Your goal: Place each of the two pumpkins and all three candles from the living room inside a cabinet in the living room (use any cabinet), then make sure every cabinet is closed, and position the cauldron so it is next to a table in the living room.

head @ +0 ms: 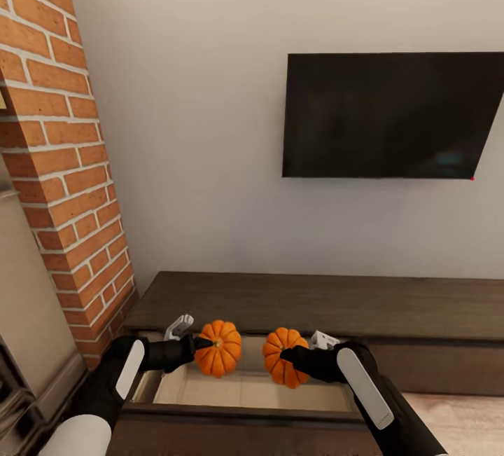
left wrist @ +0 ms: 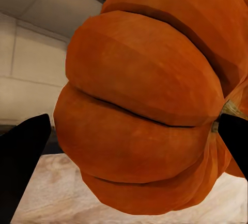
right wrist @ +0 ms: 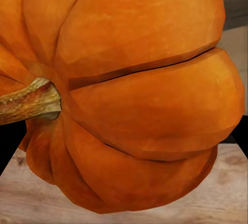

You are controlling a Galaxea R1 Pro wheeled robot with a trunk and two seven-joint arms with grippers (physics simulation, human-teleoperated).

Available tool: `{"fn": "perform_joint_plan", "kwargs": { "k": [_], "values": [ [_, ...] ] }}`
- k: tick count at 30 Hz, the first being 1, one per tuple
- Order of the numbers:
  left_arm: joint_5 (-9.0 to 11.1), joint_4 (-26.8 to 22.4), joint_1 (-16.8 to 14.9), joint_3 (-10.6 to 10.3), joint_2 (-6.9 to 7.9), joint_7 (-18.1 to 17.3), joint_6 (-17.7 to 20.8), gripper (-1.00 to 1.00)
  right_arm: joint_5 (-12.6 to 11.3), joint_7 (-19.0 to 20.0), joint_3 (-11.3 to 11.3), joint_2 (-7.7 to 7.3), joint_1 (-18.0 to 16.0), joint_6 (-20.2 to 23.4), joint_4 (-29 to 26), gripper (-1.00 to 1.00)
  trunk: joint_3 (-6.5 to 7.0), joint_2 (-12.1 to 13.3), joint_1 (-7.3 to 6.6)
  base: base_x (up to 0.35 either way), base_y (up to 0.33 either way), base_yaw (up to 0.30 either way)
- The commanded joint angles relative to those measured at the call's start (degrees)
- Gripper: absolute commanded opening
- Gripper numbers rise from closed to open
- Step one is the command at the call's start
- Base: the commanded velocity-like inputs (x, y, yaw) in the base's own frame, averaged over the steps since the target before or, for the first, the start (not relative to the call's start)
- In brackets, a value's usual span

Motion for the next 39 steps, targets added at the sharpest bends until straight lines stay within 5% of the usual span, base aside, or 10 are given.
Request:
{"fn": "perform_joint_plan", "kwargs": {
  "k": [1, 5, 9, 28, 39],
  "values": [
    [-0.3, 0.4, -0.1, 0.3, -0.36, -0.4, 0.3, -1.0, 0.1, -0.8, 0.1, 0.3, -0.1, -0.1, -0.1, -1.0, -0.24, -0.4, 0.22, 0.0, 0.0, 0.0],
    [-0.6, 1.2, -0.1, 0.3, -0.91, -0.3, -0.6, -1.0, 4.0, -1.3, 0.1, 2.23, -0.1, -0.1, -0.1, -1.0, -0.96, -2.1, 1.1, 0.0, 0.0, 0.0],
    [-0.5, 1.8, -0.1, 0.3, -0.99, -0.2, -2.6, -1.0, 5.1, -1.3, 0.1, 2.89, -0.1, -0.2, -0.1, -1.0, -1.68, -3.7, 1.97, 0.0, 0.0, 0.0],
    [-0.5, 2.2, -0.1, 0.3, -1.07, 0.9, -3.3, -1.0, 5.3, -1.4, 0.2, 3.02, -0.1, -0.2, -0.4, -1.0, -5.09, -11.3, 6.15, 0.0, 0.0, 0.0],
    [-0.6, 2.1, -0.1, 0.2, -1.0, 0.9, -3.2, -1.0, 5.3, -1.4, 0.2, 3.02, -0.1, -0.2, -0.4, -1.0, -5.09, -11.3, 6.15, 0.033, 0.0, 0.0]
  ]
}}
